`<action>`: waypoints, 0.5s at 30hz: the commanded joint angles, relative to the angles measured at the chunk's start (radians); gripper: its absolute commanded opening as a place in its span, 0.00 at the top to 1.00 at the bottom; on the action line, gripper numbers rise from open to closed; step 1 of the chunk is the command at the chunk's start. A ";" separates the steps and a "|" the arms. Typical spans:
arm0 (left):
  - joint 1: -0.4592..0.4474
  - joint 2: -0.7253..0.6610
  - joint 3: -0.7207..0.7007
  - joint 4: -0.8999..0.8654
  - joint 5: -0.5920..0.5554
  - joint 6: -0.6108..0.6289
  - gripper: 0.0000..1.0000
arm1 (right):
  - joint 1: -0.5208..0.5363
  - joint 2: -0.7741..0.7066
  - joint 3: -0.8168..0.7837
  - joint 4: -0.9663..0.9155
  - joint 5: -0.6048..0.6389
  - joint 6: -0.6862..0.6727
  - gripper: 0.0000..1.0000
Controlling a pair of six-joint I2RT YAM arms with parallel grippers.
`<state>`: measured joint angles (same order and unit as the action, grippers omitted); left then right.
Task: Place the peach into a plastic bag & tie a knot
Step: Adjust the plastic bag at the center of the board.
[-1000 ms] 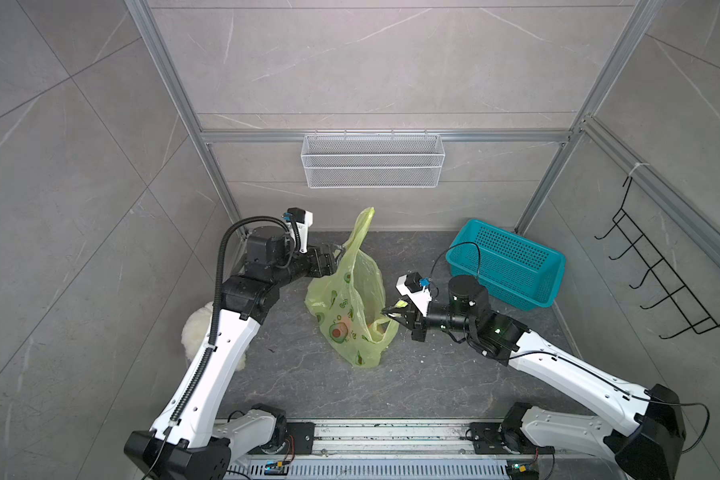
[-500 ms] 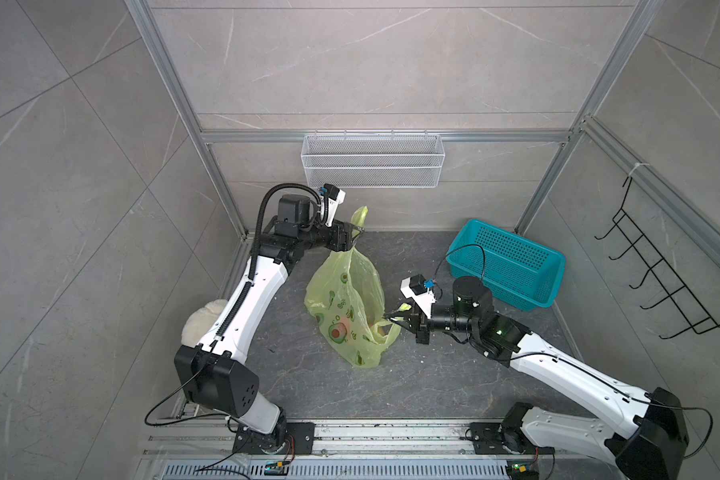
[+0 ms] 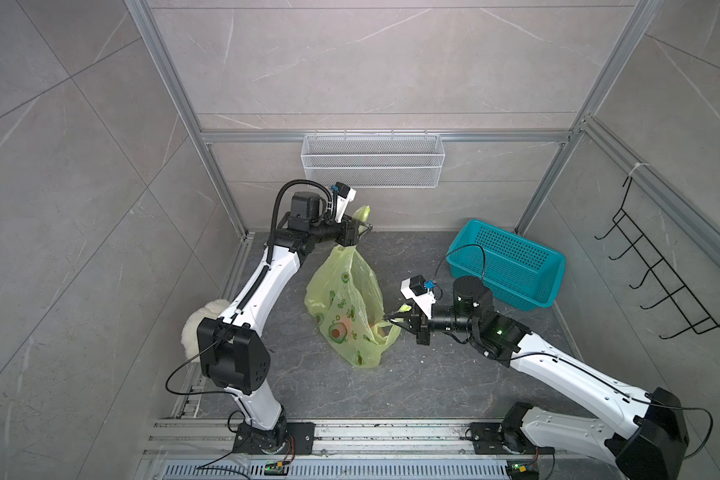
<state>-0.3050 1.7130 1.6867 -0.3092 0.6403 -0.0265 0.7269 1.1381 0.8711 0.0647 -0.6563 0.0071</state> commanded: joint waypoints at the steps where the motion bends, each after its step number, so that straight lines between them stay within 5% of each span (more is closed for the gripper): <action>1: 0.016 0.017 0.039 0.107 0.113 -0.047 0.46 | -0.006 -0.021 -0.010 0.015 -0.022 0.013 1.00; 5: 0.022 0.035 0.028 0.213 0.232 -0.154 0.66 | -0.013 -0.021 -0.015 0.022 -0.022 0.020 1.00; 9: 0.023 0.055 0.048 0.209 0.321 -0.195 1.00 | -0.037 -0.038 -0.034 0.060 -0.025 0.053 1.00; 15: 0.022 -0.033 -0.044 0.241 0.333 -0.234 1.00 | -0.139 -0.057 -0.061 0.137 -0.032 0.196 1.00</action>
<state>-0.2855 1.7611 1.6817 -0.1383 0.9112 -0.2142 0.6300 1.1023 0.8253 0.1291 -0.6666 0.1051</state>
